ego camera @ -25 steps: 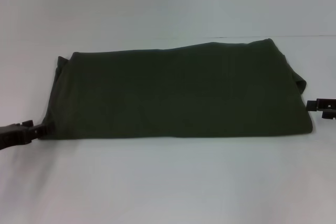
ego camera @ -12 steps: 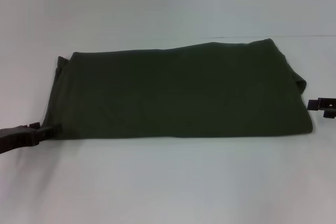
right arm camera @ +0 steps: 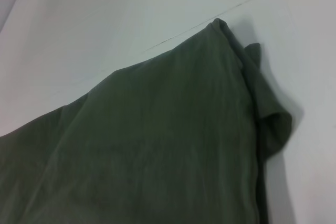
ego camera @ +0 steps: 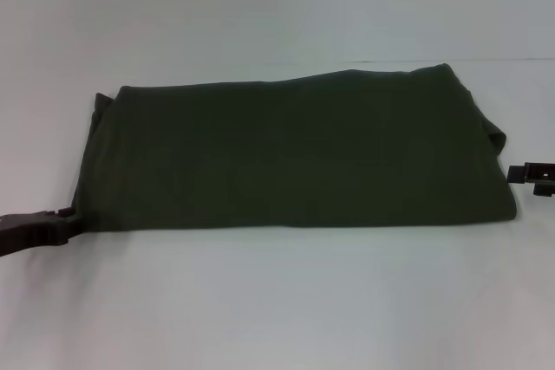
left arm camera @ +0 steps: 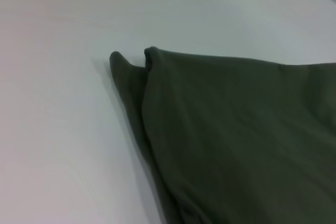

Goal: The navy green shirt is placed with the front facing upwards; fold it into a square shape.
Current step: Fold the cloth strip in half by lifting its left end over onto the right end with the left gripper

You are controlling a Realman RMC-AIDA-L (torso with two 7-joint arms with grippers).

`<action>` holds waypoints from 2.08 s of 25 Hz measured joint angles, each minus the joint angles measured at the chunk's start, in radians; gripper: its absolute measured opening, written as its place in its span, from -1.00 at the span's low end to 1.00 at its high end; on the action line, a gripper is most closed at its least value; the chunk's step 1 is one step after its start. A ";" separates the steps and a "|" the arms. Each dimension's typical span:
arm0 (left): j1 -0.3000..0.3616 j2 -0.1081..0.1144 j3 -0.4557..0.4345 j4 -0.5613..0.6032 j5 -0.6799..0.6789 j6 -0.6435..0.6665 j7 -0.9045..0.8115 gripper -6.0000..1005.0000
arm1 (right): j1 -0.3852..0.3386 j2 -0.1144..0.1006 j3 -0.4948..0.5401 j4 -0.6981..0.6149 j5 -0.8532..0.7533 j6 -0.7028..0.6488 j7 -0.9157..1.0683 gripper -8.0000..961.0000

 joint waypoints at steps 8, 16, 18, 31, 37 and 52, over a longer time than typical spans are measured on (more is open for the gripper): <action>0.000 -0.001 0.001 0.011 0.001 -0.007 -0.010 -0.40 | 0.001 0.001 0.000 0.003 0.000 0.001 0.000 0.50; -0.005 0.002 -0.003 0.014 -0.003 -0.005 -0.010 -0.84 | 0.012 0.027 -0.025 0.009 0.000 0.038 -0.002 0.49; -0.006 0.003 -0.004 0.017 -0.005 -0.002 -0.010 -0.97 | 0.013 0.034 -0.035 0.009 0.000 0.046 -0.002 0.49; -0.010 0.005 -0.005 0.035 -0.008 0.001 -0.012 -0.97 | 0.014 0.051 -0.051 0.011 0.000 0.056 -0.009 0.21; -0.010 0.005 -0.005 0.035 -0.008 0.000 -0.012 -0.97 | 0.014 0.052 -0.078 0.011 0.000 0.055 -0.011 -0.31; 0.001 0.006 -0.005 0.072 -0.009 0.007 -0.034 -0.97 | -0.006 0.055 -0.062 0.003 0.007 0.049 -0.037 -0.97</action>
